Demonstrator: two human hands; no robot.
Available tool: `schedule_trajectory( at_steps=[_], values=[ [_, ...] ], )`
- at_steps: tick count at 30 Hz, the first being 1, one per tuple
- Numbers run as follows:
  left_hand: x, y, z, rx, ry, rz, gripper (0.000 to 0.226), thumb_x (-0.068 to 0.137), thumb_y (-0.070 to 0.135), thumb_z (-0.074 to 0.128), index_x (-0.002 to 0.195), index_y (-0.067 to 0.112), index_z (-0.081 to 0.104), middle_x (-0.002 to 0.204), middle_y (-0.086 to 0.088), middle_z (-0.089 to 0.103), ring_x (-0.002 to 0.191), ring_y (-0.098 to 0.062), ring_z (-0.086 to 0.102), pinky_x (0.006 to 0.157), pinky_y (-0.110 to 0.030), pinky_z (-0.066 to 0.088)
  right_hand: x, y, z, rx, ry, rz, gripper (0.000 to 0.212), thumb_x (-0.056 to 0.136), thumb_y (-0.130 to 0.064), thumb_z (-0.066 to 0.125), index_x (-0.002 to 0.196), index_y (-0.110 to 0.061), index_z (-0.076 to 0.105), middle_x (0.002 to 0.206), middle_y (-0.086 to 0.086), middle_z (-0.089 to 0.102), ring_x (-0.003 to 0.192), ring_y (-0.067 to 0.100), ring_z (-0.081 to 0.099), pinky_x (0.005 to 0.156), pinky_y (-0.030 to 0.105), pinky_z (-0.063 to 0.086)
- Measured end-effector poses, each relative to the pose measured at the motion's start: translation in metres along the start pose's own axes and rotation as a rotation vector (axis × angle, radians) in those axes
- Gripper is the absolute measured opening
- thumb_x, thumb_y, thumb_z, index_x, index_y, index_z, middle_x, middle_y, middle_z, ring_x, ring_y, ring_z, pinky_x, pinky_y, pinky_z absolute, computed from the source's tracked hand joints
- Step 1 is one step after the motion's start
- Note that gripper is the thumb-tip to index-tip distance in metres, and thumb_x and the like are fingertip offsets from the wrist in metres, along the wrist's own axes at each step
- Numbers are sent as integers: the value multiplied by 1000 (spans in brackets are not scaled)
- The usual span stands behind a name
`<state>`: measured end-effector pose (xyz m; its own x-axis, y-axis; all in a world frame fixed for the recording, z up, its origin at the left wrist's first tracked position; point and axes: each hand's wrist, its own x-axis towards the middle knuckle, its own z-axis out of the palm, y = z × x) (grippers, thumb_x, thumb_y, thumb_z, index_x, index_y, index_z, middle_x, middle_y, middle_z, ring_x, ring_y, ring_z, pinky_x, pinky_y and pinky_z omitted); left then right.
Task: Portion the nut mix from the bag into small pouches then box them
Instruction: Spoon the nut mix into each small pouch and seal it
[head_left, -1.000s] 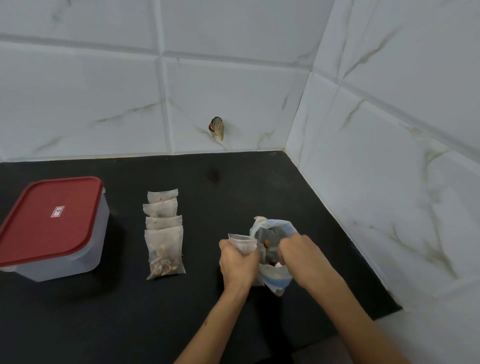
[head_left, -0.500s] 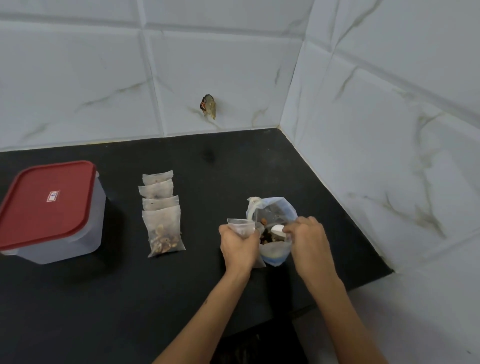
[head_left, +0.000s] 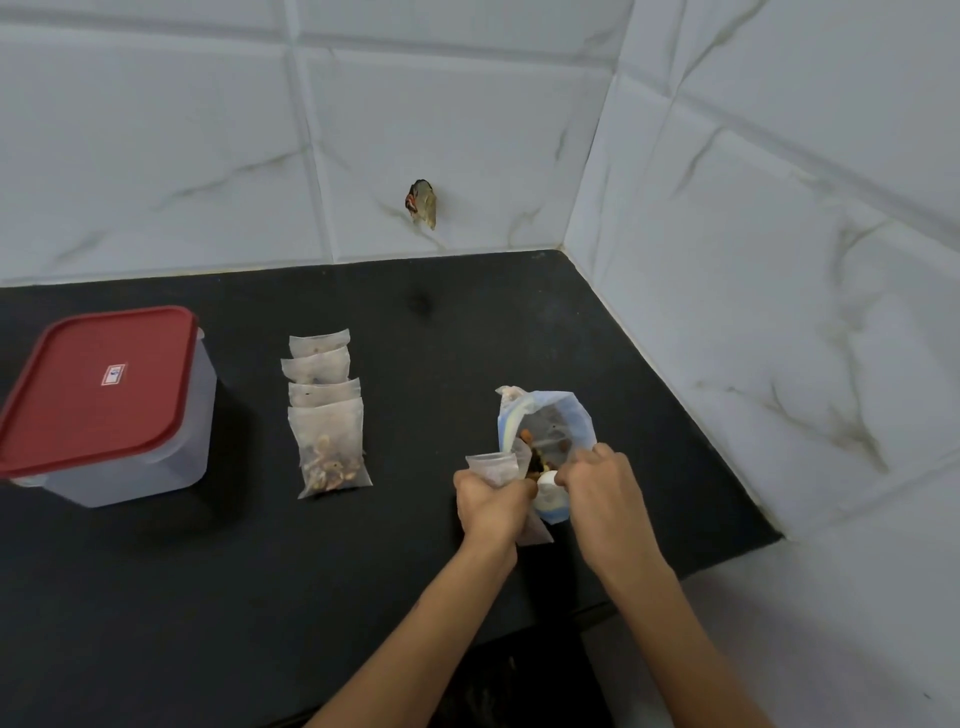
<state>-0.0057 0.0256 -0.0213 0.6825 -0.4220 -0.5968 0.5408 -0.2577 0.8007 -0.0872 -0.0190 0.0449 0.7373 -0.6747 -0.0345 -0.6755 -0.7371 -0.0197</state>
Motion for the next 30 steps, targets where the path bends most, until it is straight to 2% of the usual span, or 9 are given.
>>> schedule_trajectory(
  at_steps=[3,5,10,14,16,19,25,28,30],
  values=[
    [-1,-3,1,-20,-13,-6,49,67,1,72,112,1,52,103,-18,65,87,-26,66,59,-29,51,0,0,15,19,166,-16,31,41,-14,93,59,-16,68,62,-2,61,65,16,58,55,26,45],
    [-3,-5,2,-32,2,-3,47,70,0,71,111,2,50,100,-15,63,85,-24,65,58,-29,51,-4,0,25,40,213,4,34,35,-8,93,53,-15,65,55,-2,58,57,16,55,50,26,43],
    [-12,-6,8,-82,17,10,46,74,1,72,108,9,43,93,-5,56,80,-15,60,58,-26,49,-6,4,43,125,278,28,28,46,-7,91,65,-12,70,65,-1,61,62,18,53,60,23,35],
    [-7,-10,5,-85,-2,10,48,69,6,76,109,4,49,102,-14,63,85,-21,65,64,-31,55,-5,15,33,368,332,138,19,70,-3,77,87,-11,76,80,3,66,76,18,56,62,23,40],
    [-9,-5,0,-109,-14,6,58,63,21,83,110,7,52,101,-13,66,90,-23,67,75,-39,58,-2,22,21,515,331,262,21,84,-1,64,101,-10,73,95,6,68,89,17,59,74,25,46],
    [-7,1,-3,-107,-10,37,79,45,46,82,111,8,59,98,-8,71,89,-20,70,75,-36,59,10,25,15,549,351,302,22,87,-5,62,107,-10,70,104,6,67,96,15,60,79,23,48],
    [-1,11,-2,-43,-27,8,71,48,28,76,112,4,58,99,-13,69,89,-24,69,65,-33,57,35,9,17,246,138,171,21,93,-12,56,111,-14,66,107,5,62,99,16,55,86,27,48],
    [0,11,0,-160,-49,-31,40,68,1,71,106,0,60,100,-20,69,91,-30,69,70,-36,57,42,16,24,332,71,233,19,91,-8,57,104,-14,70,104,5,66,96,17,61,82,27,52],
    [2,8,1,-223,-52,-43,39,72,-4,68,110,-1,58,103,-21,68,93,-31,68,71,-36,57,46,22,25,417,31,281,17,90,-8,59,99,-13,72,100,4,69,91,16,64,78,26,53]
  ],
)
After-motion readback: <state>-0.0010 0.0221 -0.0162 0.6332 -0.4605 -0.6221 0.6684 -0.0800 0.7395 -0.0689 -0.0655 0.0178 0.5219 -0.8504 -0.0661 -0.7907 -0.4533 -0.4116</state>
